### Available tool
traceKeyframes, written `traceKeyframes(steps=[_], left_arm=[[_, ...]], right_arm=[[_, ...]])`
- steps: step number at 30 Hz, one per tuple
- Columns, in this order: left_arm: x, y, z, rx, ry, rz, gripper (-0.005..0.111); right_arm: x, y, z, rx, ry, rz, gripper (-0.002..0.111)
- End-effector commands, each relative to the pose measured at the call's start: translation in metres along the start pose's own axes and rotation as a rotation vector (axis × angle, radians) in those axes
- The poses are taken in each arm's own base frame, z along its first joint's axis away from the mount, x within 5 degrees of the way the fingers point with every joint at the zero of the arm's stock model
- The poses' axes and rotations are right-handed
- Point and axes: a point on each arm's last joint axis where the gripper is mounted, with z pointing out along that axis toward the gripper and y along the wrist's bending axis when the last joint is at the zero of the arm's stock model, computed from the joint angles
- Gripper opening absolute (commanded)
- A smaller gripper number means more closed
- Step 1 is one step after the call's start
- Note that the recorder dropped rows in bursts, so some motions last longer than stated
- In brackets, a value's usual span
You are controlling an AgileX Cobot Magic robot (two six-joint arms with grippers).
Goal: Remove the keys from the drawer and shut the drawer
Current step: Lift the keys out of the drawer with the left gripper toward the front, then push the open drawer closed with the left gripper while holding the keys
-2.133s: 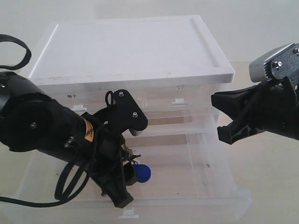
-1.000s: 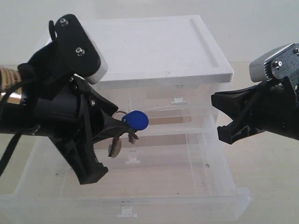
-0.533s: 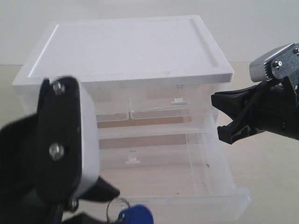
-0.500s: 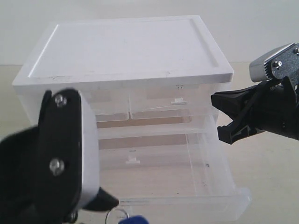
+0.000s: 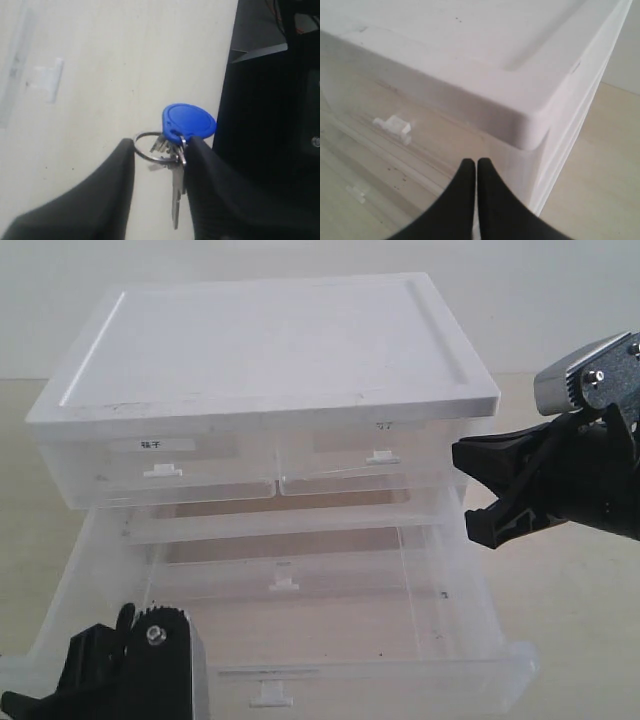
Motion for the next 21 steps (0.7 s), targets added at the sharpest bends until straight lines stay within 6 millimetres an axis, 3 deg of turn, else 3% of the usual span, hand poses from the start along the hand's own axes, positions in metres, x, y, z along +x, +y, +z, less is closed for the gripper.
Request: traceKeyframes(steps=[1,11,18,21], left_arm=[[0.004,0.004,0.013,-0.061,-0.055,-0.002,0.004],[0.009,0.02,0.027,-0.192,0.003,-0.079,0.004],[0.009,-0.007,0.032,-0.063,0.029,-0.014,0.004],[0.013,-0.01,0.037,-0.062,0.031,-0.02,0.004]], right_arm=[[-0.001,-0.002,-0.001,0.007,-0.001,0.004,0.0],[0.0,-0.001,-0.001,0.002,0.002,0.005,0.0],[-0.001,-0.001,-0.001,0.001,0.001,0.005,0.0],[-0.001,-0.001,-0.001,0.001,0.001,0.005,0.0]])
